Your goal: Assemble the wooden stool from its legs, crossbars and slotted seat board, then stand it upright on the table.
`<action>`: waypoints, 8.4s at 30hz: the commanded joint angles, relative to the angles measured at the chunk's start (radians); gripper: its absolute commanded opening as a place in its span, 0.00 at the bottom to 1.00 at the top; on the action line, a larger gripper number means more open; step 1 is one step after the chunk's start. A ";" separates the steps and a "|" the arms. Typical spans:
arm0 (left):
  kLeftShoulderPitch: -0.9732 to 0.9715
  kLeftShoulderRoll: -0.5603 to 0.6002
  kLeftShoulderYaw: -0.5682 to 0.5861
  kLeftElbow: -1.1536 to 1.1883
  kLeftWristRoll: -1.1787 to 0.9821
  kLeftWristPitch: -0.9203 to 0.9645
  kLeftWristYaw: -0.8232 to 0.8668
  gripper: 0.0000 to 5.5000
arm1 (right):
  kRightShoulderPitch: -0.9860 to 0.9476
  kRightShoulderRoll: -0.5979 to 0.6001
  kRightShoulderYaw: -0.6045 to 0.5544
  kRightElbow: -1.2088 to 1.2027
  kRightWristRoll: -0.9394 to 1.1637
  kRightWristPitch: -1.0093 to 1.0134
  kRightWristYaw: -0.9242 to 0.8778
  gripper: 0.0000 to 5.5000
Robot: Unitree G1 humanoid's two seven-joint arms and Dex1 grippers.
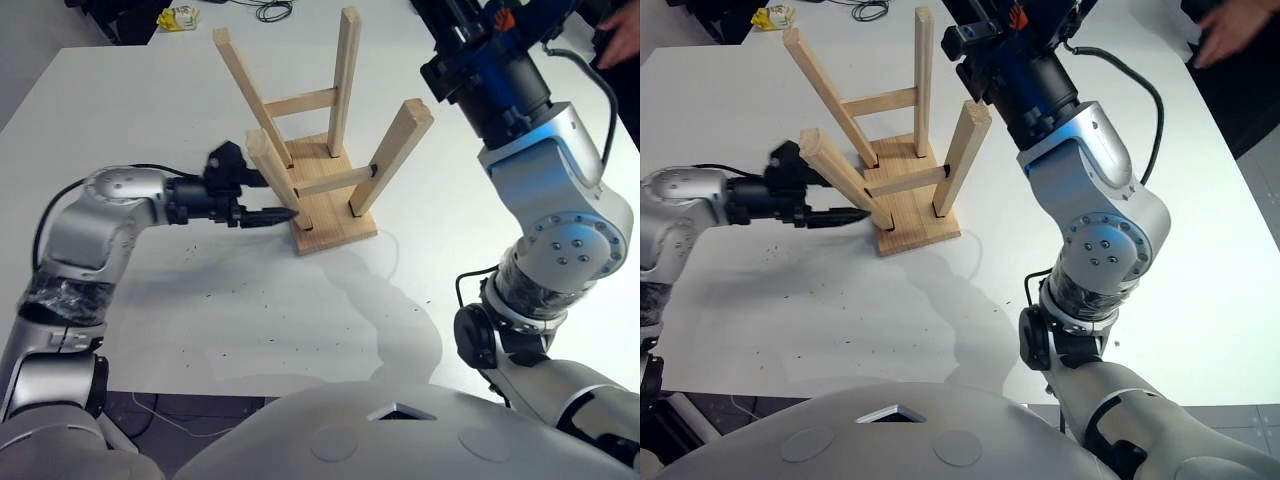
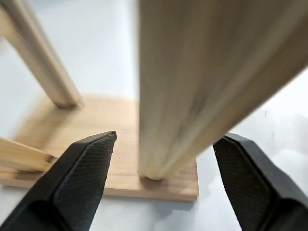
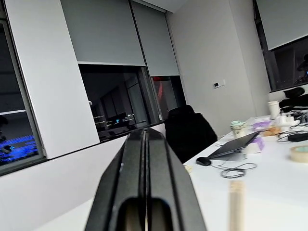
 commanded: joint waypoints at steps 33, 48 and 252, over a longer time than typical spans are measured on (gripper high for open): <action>-0.033 -0.645 0.057 -0.581 0.127 0.110 1.304 0.23 | 0.045 -0.006 0.239 0.118 -0.227 -0.077 -0.121 0.00; -0.461 -0.623 0.218 -0.491 0.072 -0.033 1.223 0.00 | -0.339 0.035 -0.008 0.252 -0.071 -0.276 -0.066 0.00; 0.560 -0.181 0.012 0.000 0.386 -0.234 0.273 0.00 | 0.684 -0.523 0.394 0.295 -0.703 -0.354 0.724 0.00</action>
